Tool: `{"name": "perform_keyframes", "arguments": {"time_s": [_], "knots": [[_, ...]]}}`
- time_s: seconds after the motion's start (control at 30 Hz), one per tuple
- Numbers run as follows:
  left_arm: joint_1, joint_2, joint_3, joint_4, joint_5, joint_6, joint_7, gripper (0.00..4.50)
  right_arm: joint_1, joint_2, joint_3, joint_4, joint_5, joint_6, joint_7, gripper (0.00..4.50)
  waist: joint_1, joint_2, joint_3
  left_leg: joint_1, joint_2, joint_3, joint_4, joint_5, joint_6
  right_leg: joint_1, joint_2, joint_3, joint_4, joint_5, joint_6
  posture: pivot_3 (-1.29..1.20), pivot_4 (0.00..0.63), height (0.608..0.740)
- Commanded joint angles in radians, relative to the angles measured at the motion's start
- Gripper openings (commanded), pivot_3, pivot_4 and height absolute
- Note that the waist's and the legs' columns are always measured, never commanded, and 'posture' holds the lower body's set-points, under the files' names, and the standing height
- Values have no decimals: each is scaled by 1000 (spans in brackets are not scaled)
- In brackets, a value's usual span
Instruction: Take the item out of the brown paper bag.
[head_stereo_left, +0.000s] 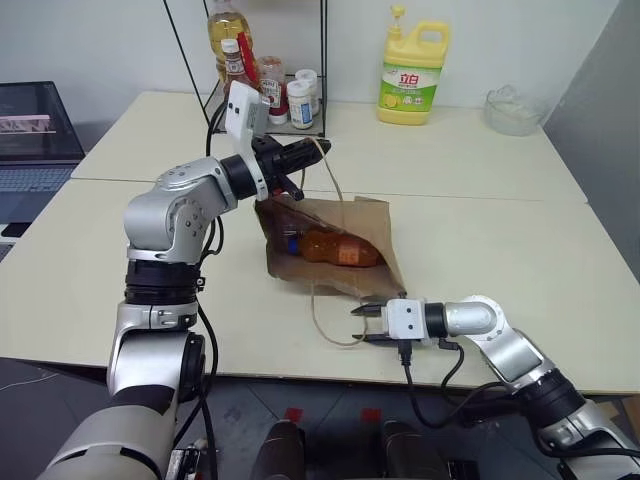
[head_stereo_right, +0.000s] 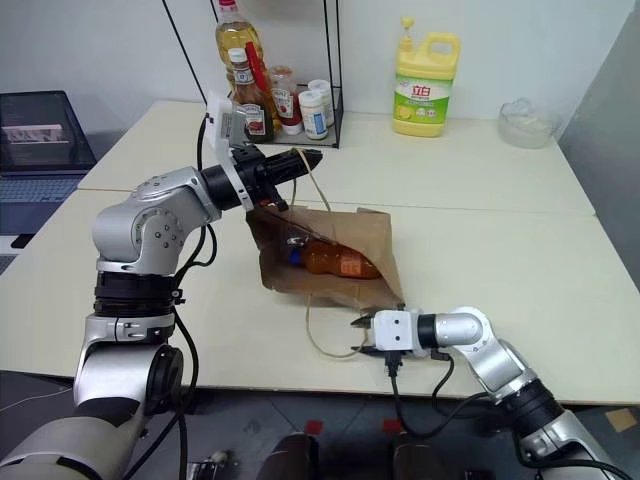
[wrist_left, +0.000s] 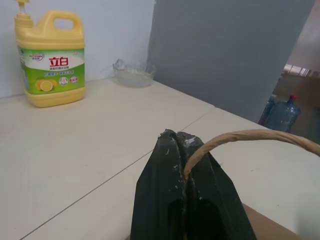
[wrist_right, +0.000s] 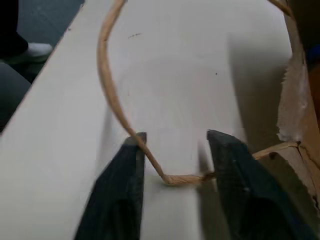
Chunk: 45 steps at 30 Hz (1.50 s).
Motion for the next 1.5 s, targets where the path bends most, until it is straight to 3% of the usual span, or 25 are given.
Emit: {"name": "perform_keyframes", "arguments": {"time_s": [0.03, 0.13, 0.37, 0.5, 0.63, 0.93, 1.27, 1.5], "knots": [[-17, 3, 9, -28, -11, -6, -2, 0, 36, -42, -42, -170, 122, 175, 58, 3286, -1, 0, 1, 0, 0, 0, 0, 0, 0, 0, 0, 0, 0, 0, 0, 0, 150, 740], [-17, 3, 9, -26, -11, -7, -4, 0, 61, -96, -86, -285, 198, 285, 79, 4403, -2, 0, 1, 0, 0, -1, -1, 0, 0, 0, 0, 0, -1, 0, 0, 0, 150, 740], [-21, 0, 8, -9, -10, -18, -7, 0, 56, -151, -213, -455, 325, 502, 10, 4459, -3, -1, 1, 0, 0, -1, -2, 0, 0, 0, 1, -1, -2, 0, 0, 0, 150, 740], [-32, -6, 13, 11, -3, -33, 4, 0, -11, -60, -276, -524, 411, 669, -142, 4459, -4, -1, 1, 0, 1, -1, -3, 0, 0, -1, 1, 0, -1, 0, 0, 0, 150, 740], [-44, -16, 14, 31, 5, -49, 16, 0, -84, 76, -237, -565, 398, 816, -336, 4459, -3, -1, 1, 0, 1, -1, -4, 0, 0, -1, 1, -1, -2, 0, 0, 0, 150, 740], [-61, -33, 12, 51, 8, -73, 33, 0, -187, 281, -94, -489, 247, 915, -607, 4459, -4, -1, 1, -2, 1, 0, -7, 0, 0, -5, 1, 0, -3, 0, 0, 0, 150, 740], [-47, -44, 13, 31, 0, -77, 45, 0, -319, 190, 119, -319, -93, 725, -643, 4459, -6, -1, 1, -3, 1, 0, -9, 0, 0, -8, 1, 0, -3, 0, 0, 0, 150, 740], [-38, -45, 16, 20, -2, -76, 49, 0, -330, 138, 191, -287, -247, 602, -596, 4459, -7, -1, 1, -15, 1, 0, -7, 4, -6, -22, 1, 0, 1, 0, 0, 0, 150, 740]]}}
